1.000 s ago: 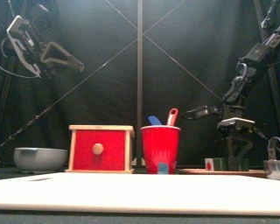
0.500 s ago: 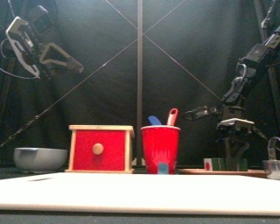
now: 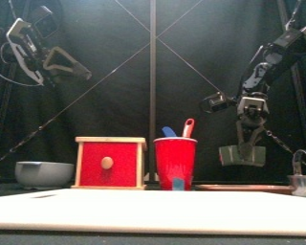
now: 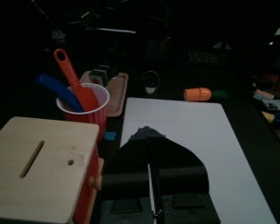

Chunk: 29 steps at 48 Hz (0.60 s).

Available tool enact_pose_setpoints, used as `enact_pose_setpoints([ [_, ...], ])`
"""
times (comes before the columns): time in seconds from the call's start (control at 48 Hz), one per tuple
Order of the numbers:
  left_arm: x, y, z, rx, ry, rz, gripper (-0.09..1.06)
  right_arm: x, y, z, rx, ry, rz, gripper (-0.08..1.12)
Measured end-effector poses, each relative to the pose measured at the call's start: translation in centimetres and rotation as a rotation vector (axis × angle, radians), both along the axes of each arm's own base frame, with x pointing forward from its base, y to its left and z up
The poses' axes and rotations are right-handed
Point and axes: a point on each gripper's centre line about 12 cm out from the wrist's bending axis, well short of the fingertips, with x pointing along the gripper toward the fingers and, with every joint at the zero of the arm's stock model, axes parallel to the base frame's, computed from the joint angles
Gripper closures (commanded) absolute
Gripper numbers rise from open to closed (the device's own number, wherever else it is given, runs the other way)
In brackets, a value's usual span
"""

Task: Place sushi on board then cut the sushi with the knife then place the pieces on the plate
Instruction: Place the sushi on the board

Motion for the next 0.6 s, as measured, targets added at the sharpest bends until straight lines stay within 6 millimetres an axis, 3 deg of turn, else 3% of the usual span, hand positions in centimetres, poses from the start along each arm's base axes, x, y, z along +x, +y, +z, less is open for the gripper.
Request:
enact_pose_setpoints([
  [0.188,0.0,0.0,0.0,0.000,0.000,0.000,0.98,0.6,2.3,1.1,0.021,-0.019,-0.133,0.42],
  [0.604,0.0,0.0,0.1,-0.005,-0.003,0.003,0.98,3.5,9.5,2.2,0.153,-0.135,-0.411,0.42],
])
